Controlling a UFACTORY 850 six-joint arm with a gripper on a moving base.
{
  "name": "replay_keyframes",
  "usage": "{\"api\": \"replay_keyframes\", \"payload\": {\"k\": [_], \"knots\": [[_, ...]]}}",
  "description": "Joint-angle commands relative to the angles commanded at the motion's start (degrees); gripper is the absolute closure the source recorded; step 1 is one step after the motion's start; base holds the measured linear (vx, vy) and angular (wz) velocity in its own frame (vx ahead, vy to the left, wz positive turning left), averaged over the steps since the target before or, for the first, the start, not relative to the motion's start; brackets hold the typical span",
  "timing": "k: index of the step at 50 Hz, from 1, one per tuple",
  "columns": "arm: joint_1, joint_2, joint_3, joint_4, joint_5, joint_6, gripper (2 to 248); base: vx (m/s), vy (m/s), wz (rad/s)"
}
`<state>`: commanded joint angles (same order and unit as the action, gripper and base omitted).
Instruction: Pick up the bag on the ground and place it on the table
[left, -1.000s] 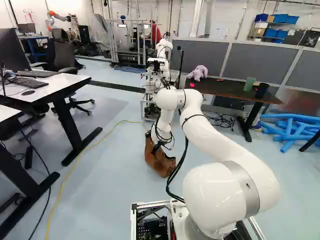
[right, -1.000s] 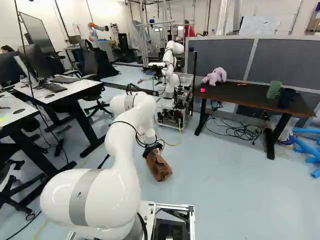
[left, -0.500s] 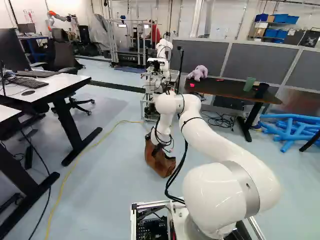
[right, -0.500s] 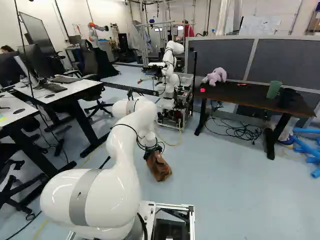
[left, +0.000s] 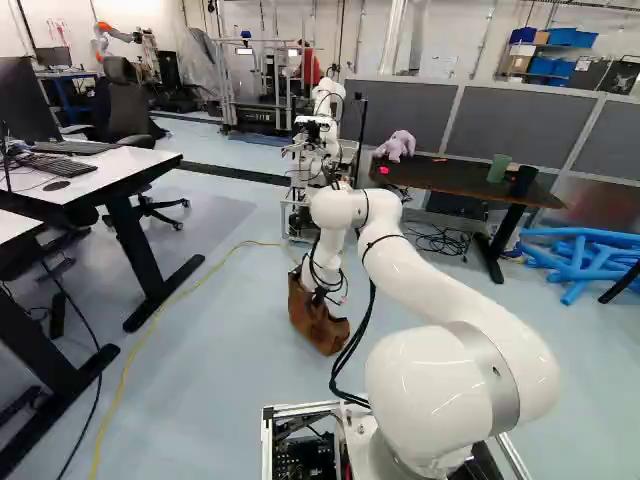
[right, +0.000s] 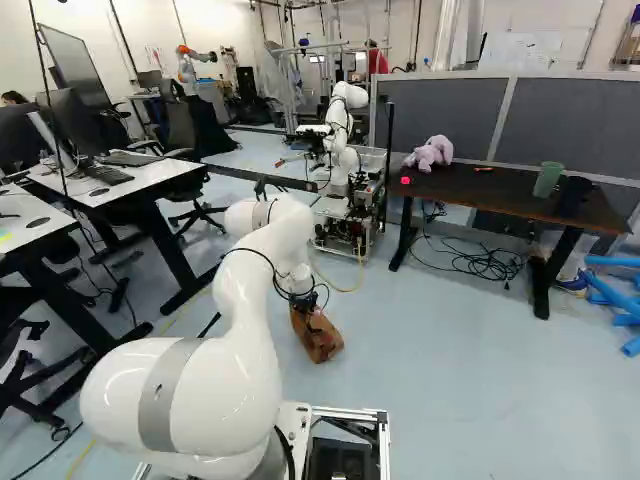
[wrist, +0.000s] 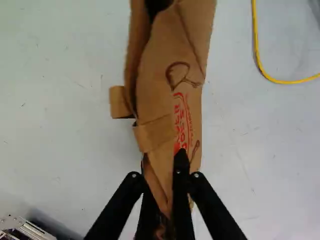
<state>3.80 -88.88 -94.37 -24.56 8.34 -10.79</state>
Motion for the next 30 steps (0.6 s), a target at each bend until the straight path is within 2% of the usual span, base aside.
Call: {"api": "replay_keyframes", "payload": {"k": [1,5,6,19,30], "knots": [[0.0,0.0,0.0,0.0,0.0,0.0,216,0.000,0.000,0.000],[0.0,0.0,0.0,0.0,0.0,0.0,216,0.000,0.000,0.000],[0.0,0.0,0.0,0.0,0.0,0.0,229,0.000,0.000,0.000],[0.0,0.1,0.1,0.0,0.0,0.0,229,0.000,0.000,0.000],[0.0,2.1,2.2,0.0,0.0,0.0,229,0.000,0.000,0.000]]}}
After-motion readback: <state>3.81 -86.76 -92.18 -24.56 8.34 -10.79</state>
